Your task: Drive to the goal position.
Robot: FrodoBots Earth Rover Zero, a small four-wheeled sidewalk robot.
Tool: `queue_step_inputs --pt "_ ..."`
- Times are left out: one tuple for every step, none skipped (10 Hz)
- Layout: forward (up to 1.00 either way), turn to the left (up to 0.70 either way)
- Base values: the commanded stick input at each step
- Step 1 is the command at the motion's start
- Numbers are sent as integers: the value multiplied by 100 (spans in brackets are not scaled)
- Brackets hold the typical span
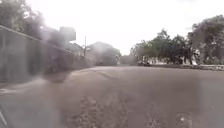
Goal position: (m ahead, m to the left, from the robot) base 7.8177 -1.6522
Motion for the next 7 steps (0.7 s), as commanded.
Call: queue_step_inputs --pt "100 0" --pt "100 0" --pt "100 0" --pt "81 0" --pt "39 0" --pt "0 0" --pt "0 0"
